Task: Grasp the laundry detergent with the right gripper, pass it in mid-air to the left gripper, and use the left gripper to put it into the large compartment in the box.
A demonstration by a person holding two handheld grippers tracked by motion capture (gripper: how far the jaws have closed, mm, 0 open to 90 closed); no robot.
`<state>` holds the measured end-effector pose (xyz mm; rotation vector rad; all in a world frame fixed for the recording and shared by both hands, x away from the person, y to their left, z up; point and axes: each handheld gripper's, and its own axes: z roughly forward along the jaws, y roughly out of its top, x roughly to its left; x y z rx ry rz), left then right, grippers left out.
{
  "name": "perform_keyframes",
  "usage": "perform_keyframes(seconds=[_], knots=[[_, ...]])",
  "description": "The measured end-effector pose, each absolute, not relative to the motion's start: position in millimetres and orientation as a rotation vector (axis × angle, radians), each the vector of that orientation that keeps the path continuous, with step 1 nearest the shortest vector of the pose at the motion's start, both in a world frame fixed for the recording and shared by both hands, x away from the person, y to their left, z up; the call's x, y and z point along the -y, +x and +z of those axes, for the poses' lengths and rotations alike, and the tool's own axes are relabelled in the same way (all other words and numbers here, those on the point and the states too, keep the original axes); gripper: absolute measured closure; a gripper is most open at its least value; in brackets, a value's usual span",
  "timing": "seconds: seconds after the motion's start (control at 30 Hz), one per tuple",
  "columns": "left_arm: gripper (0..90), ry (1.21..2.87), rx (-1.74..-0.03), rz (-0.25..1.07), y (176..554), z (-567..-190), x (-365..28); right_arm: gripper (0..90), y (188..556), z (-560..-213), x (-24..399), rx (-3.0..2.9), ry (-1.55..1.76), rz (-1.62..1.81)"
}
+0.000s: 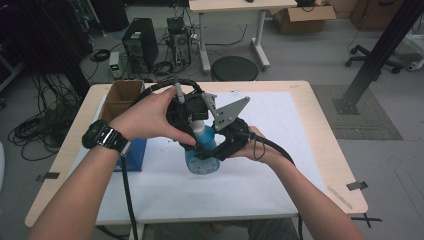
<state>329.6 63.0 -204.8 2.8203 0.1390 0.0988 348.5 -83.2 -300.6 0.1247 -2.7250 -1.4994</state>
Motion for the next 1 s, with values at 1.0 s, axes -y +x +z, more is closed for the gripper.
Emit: perform_keyframes(seconds=[1.0], knots=[[37.9,2.859,-0.182,0.097,331.0,-205.9,-56.4,42.7,350.5,-304.2,85.4,2.732,0.120,-1.474]])
